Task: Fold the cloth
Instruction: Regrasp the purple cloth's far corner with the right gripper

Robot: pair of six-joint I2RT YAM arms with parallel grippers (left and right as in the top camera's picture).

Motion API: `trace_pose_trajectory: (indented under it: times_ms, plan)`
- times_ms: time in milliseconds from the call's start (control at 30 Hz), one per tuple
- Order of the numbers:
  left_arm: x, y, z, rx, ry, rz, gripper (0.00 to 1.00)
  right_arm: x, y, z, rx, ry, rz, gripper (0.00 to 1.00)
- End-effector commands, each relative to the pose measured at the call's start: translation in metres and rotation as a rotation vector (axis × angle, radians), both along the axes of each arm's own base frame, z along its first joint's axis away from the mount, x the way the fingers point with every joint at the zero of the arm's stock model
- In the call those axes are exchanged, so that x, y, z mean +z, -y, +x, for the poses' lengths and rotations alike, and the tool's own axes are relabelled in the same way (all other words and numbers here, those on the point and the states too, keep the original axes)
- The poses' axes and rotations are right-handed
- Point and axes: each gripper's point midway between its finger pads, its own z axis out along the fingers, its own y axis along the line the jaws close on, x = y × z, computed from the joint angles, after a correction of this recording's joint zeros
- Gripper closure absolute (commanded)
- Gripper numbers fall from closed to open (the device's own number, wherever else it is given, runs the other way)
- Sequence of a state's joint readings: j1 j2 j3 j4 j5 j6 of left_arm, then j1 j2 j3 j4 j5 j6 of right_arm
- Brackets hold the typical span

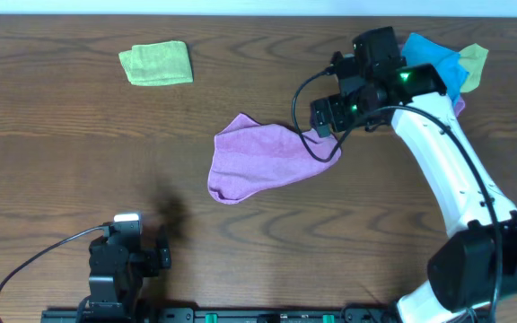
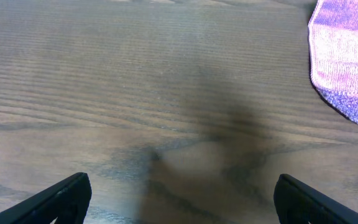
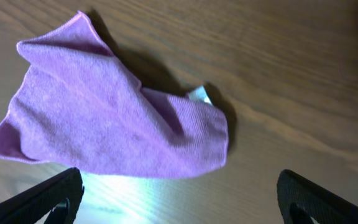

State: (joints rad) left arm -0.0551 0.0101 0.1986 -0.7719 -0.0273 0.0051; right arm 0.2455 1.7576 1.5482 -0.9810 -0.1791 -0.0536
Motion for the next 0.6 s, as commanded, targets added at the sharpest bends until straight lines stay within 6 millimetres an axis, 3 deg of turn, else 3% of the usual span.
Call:
trace_pose_trajectory:
  times_ms: [0,133,367,467,500,567]
  plan:
    - [-0.011,-0.002,-0.003,-0.004,-0.029,0.018,0.05,-0.027,-0.003,-0.011,0.081,-0.06,0.011,0.01]
    - [-0.011,-0.002,-0.003,-0.004,-0.029,0.018,0.05,-0.06,-0.016,-0.022,0.156,-0.155,0.06,0.01]
    - [-0.011,-0.002,-0.003,-0.004,-0.029,0.018,0.05,-0.113,-0.021,-0.022,0.167,-0.262,0.046,0.04]
    - [-0.011,-0.002,-0.003,-0.004,-0.029,0.018,0.05,-0.127,-0.022,-0.02,0.166,-0.279,0.044,0.28]
    - [-0.011,-0.002,-0.003,-0.004,-0.029,0.018,0.05,-0.129,-0.022,-0.018,0.166,-0.274,0.045,0.46]
    - [-0.011,-0.002,-0.003,-0.004,-0.029,0.018,0.05,-0.129,-0.024,-0.011,0.169,-0.242,0.048,0.7]
